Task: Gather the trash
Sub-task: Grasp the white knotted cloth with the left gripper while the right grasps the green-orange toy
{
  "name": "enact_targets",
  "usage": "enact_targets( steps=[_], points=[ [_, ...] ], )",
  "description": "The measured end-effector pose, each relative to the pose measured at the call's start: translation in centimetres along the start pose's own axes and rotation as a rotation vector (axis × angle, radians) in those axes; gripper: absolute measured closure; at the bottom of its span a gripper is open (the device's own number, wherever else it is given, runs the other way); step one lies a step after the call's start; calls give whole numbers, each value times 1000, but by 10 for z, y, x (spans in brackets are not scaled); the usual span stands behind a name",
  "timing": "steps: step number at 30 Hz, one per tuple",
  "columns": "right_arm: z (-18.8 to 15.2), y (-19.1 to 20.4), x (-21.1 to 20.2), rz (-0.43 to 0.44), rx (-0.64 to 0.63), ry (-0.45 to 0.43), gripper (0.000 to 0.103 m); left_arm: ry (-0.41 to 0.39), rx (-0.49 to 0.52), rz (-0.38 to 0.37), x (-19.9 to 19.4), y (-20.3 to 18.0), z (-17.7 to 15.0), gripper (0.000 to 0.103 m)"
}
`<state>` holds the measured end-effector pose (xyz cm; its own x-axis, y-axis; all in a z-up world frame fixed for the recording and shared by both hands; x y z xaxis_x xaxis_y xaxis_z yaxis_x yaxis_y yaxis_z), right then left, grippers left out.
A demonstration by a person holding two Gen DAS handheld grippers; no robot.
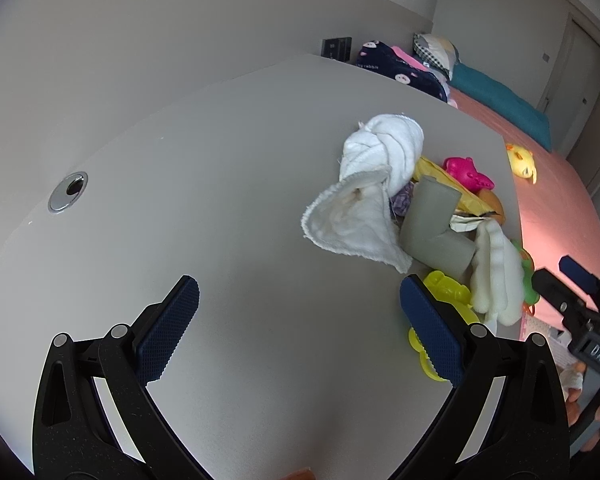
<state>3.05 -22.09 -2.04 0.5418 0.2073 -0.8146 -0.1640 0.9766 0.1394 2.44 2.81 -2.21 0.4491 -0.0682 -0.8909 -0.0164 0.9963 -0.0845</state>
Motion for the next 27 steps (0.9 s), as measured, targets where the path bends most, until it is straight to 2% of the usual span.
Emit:
enact_targets(
  steps=[5,13,15,18,24,27],
  points=[
    [-8,-4,9,14,-17,30,28,10,-4,-8,4,1,2,6],
    [-3,-6,20,28,-23,49,32,21,30,6,10,-6,2,6],
    [1,-9,25,45,-12,66,38,22,26,7,10,-4,2,6],
    [7,-9,33,61,-4,80,53,24,17,5,11,-2,4,6],
    [17,-4,40,42,-19,70,56,18,10,13,11,1,5,6],
    [22,-6,42,62,-6,67,57,17,-9,-1,11,6,10,6]
  ],
)
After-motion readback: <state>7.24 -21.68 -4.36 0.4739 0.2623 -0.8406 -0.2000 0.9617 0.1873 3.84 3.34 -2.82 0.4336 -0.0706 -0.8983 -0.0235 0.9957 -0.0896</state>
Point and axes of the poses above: each gripper's, at about its wrist camera, not at the fingertips, and x roughly the way its jaws point, y to its left, z to its top, the point moved 1 cm from there along x, roughly the way its jaws point, and after that the axes turned 13 degrees about y, right-handed, at the moved point
